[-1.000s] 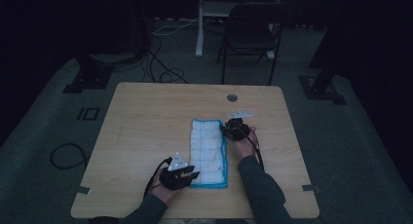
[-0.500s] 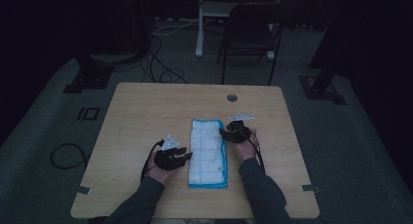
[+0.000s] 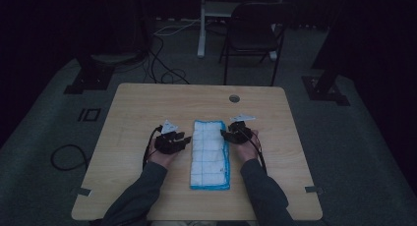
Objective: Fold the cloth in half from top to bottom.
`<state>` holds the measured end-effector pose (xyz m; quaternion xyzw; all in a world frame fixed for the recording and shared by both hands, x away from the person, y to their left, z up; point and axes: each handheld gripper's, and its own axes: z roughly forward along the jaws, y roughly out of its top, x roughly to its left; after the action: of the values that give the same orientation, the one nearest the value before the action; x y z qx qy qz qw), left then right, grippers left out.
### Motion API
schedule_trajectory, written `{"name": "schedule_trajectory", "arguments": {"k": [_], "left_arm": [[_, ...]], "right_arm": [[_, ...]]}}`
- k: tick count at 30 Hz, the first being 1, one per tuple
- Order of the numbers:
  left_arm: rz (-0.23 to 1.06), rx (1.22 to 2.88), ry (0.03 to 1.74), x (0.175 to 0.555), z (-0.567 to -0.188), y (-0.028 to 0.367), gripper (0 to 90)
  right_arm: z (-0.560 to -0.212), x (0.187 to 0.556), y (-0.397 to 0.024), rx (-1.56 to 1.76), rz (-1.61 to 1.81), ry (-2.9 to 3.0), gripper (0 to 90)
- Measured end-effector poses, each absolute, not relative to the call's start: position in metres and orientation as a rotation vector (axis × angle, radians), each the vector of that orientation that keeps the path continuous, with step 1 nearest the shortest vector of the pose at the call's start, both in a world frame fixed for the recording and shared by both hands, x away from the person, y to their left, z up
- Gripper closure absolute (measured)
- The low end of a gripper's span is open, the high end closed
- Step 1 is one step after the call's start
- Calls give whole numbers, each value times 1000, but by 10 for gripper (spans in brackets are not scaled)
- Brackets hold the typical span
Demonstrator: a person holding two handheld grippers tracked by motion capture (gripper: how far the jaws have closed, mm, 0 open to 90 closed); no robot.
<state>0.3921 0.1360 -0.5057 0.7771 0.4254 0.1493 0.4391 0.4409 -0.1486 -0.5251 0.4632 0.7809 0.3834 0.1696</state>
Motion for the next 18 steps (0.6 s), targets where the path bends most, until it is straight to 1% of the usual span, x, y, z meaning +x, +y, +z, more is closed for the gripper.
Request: {"name": "schedule_trajectory", "arguments": {"k": [7,18], "left_arm": [[387,1924,1105,414,-510,133,594],[355,1919,1173,436,-524,120,584]], "right_arm": [[-525,446,-148,1318,1070,2222,562],[-529,455,-144,1370,1083,2210,558]]}}
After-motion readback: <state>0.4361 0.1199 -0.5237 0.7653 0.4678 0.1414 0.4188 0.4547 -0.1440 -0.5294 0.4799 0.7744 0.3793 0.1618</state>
